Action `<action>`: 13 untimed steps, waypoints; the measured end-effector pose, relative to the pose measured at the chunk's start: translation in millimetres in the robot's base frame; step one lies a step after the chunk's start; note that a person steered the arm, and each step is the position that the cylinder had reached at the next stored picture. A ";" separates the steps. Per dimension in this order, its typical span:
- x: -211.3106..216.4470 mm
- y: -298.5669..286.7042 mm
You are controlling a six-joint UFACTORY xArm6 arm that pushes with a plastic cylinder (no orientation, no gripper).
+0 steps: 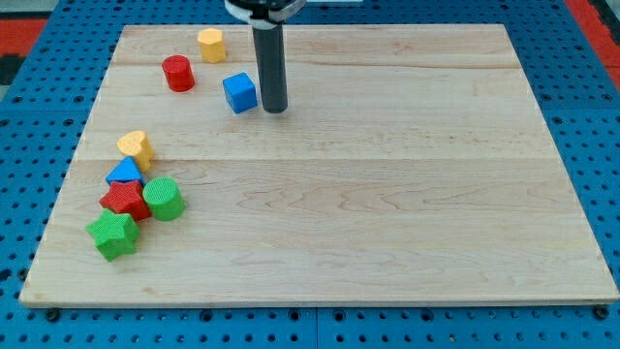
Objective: Push the blue triangle close to the red circle
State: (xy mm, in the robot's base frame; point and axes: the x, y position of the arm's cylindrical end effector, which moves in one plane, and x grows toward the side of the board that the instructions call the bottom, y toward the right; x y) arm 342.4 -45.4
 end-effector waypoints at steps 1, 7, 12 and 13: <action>-12.8 -38.8; -43.9 -186.8; -6.5 -168.1; 22.5 -178.4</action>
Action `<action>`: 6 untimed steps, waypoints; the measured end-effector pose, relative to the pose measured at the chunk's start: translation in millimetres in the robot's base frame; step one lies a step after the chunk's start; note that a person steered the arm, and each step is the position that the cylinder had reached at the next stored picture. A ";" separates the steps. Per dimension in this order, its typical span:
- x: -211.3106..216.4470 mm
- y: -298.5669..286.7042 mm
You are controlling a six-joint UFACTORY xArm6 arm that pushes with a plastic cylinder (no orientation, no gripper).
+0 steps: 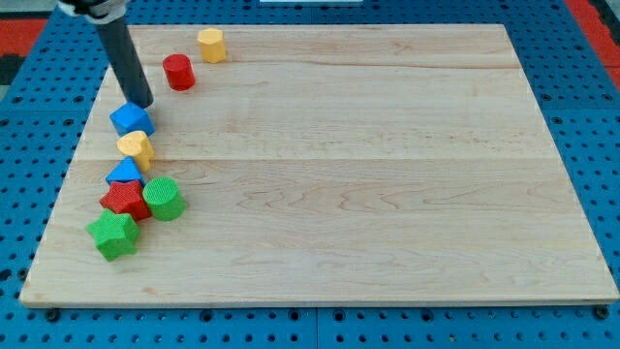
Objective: Push the blue triangle close to the red circle
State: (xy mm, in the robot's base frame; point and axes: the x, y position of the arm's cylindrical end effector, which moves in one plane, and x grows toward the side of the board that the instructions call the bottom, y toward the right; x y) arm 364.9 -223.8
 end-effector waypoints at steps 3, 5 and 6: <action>-2.7 4.3; 43.3 -13.6; 51.2 3.7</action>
State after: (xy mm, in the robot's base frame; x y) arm 416.1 -220.1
